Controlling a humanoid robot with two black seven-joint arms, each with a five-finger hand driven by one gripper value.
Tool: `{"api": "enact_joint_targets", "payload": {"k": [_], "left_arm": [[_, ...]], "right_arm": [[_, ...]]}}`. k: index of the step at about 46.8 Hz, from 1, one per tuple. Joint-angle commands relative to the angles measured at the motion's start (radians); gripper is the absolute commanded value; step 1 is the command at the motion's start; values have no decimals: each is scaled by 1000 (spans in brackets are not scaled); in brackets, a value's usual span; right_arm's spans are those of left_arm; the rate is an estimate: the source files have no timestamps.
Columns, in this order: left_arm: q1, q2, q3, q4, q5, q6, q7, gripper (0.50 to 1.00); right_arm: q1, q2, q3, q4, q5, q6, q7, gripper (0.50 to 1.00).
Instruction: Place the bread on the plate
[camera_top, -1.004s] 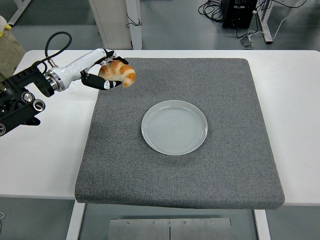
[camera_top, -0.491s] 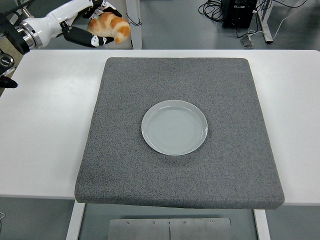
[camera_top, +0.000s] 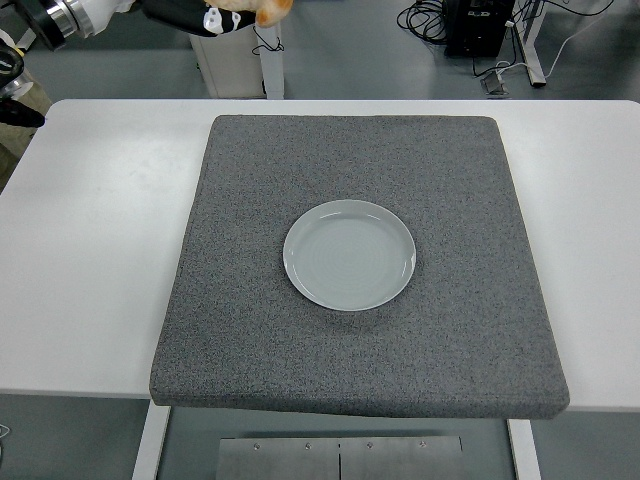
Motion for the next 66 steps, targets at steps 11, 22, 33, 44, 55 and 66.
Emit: {"api": "enact_joint_targets", "payload": {"k": [11,22,33,44,55,66], "left_arm": [[-6,-103,12,-7,-9,-18,1,500],[6,-199,29,-5,-6,-10,9,500],[14,-296,50,18,7,5,11,500],[12,-367,82,55,40,14,9,500],[34,-385,170,61,136,40,9,500],[97,-376,182,61,240,45,7,500]], "right_arm": [[1,0,0,0,0,0,0,1000],[1,0,0,0,0,0,-1,1000],[1,0,0,0,0,0,0,1000],[-1,0,0,0,0,0,0,1000],[-1,0,0,0,0,0,0,1000],[1,0,1,0,0,0,0,1000]]}}
